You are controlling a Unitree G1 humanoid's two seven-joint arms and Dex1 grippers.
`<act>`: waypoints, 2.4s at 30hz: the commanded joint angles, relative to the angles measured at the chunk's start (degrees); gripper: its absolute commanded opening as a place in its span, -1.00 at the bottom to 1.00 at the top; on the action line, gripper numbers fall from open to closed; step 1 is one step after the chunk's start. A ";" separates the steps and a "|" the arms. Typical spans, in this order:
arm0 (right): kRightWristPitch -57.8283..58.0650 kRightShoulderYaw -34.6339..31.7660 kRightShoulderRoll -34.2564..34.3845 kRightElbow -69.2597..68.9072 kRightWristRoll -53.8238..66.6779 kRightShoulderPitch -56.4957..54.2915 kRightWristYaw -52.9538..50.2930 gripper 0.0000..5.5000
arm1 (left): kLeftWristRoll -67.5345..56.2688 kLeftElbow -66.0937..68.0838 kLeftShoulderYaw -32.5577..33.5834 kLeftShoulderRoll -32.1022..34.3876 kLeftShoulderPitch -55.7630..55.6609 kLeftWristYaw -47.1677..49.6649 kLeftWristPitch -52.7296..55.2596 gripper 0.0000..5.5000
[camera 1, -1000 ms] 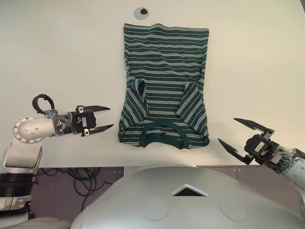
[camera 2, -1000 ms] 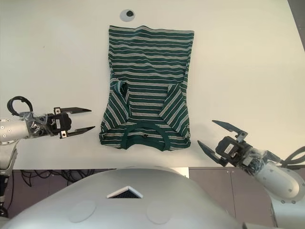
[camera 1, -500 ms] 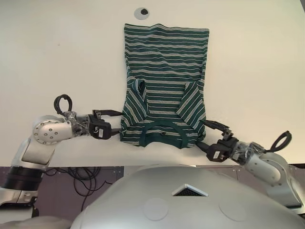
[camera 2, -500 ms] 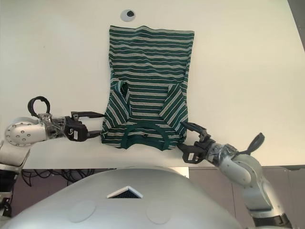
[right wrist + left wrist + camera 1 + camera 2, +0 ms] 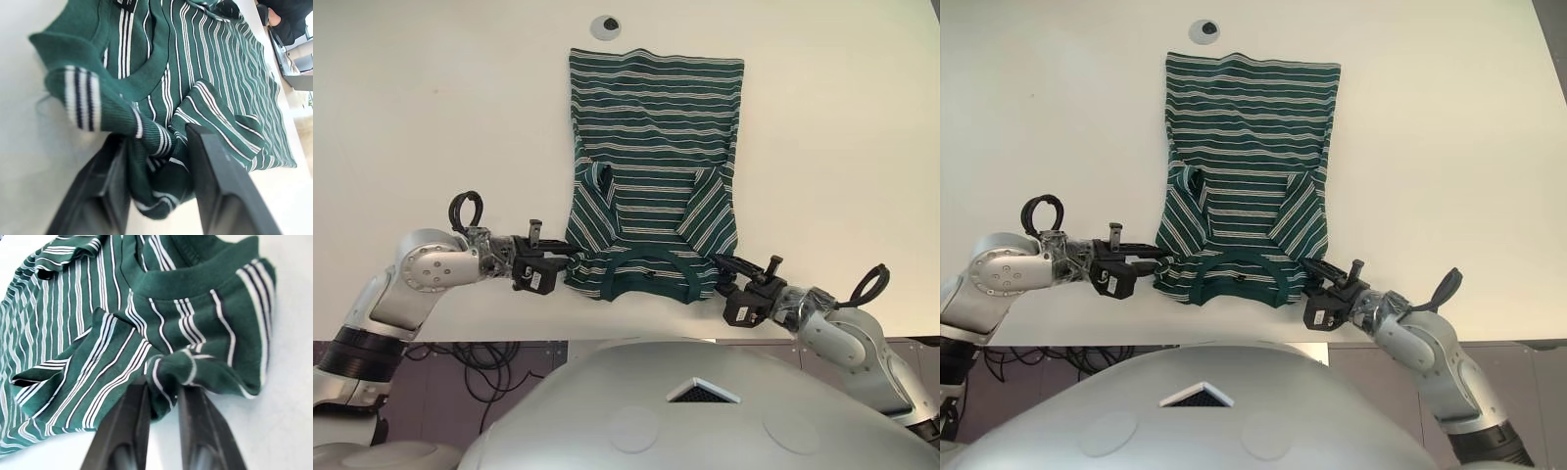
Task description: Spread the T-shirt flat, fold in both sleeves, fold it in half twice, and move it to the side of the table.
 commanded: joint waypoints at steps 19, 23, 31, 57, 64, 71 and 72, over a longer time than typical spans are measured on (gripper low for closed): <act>19.75 -10.51 -6.94 -24.29 31.33 19.18 17.66 -0.99 | -31.09 -21.35 6.86 8.82 14.37 -13.36 24.92 -1.00; 23.39 -11.82 -2.31 -21.53 34.33 5.08 12.69 -0.99 | -30.49 -19.92 8.41 5.13 9.13 -9.14 27.47 -1.00; 33.40 -9.47 2.04 -14.90 38.36 -18.35 8.69 -0.99 | -32.56 -10.86 10.06 -6.14 -7.07 4.27 42.55 -1.00; 43.36 0.44 16.57 36.52 32.32 -57.90 2.41 -0.54 | -22.25 25.93 11.14 -27.47 -32.46 21.60 50.26 -0.64; 35.45 -6.71 20.18 44.51 31.88 -60.79 -8.78 -0.49 | -21.75 36.38 16.20 -31.98 -38.54 27.73 43.06 -0.61; 23.75 -5.07 20.42 41.43 27.89 -58.15 -10.62 -0.55 | -23.03 20.20 11.88 -31.38 -30.24 17.52 31.06 -0.69; 23.18 -3.58 20.63 41.24 27.00 -57.62 -9.80 -0.60 | -24.19 14.81 9.30 -30.23 -27.31 13.96 33.26 -0.77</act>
